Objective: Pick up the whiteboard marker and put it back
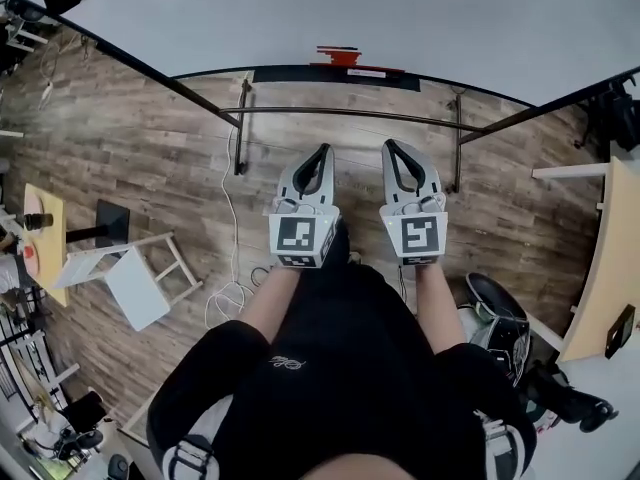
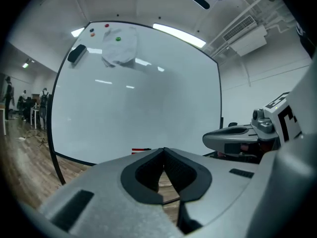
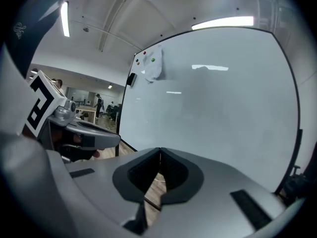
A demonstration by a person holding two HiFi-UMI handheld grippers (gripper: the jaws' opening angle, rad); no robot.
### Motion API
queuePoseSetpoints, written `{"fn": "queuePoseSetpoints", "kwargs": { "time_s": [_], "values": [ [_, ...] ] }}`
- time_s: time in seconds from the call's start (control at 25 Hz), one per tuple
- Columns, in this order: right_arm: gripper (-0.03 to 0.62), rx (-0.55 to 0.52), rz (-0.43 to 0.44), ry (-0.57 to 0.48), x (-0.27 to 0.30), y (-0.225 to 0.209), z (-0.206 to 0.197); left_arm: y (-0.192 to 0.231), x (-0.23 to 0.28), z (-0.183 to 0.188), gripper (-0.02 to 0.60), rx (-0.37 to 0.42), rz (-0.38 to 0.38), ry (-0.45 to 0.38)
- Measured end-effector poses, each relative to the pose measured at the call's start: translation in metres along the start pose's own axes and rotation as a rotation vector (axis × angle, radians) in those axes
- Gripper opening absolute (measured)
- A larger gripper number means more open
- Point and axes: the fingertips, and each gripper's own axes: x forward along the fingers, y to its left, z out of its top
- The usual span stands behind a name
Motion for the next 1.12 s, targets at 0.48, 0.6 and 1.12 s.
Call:
{"fn": "queuePoseSetpoints", "kwargs": {
  "time_s": [0.48, 0.6, 1.12],
  "values": [
    [0.003, -0.198, 0.048, 0.253, 0.118, -0.023, -0.031, 0.079, 0.092, -0.015, 0.006, -0.025, -0.084, 0.073],
    [0.003, -0.195, 0.063, 0.287, 0.137, -0.036, -0.045, 0.081, 0.111, -0.026, 0.006, -0.019, -0.083, 0.100],
    [0.092, -0.552, 0.237, 0.578, 0.218, -0.071, -0.141, 0.074, 0.166, -0.069, 0.006, -0.094, -0.054, 0.230]
  ]
}}
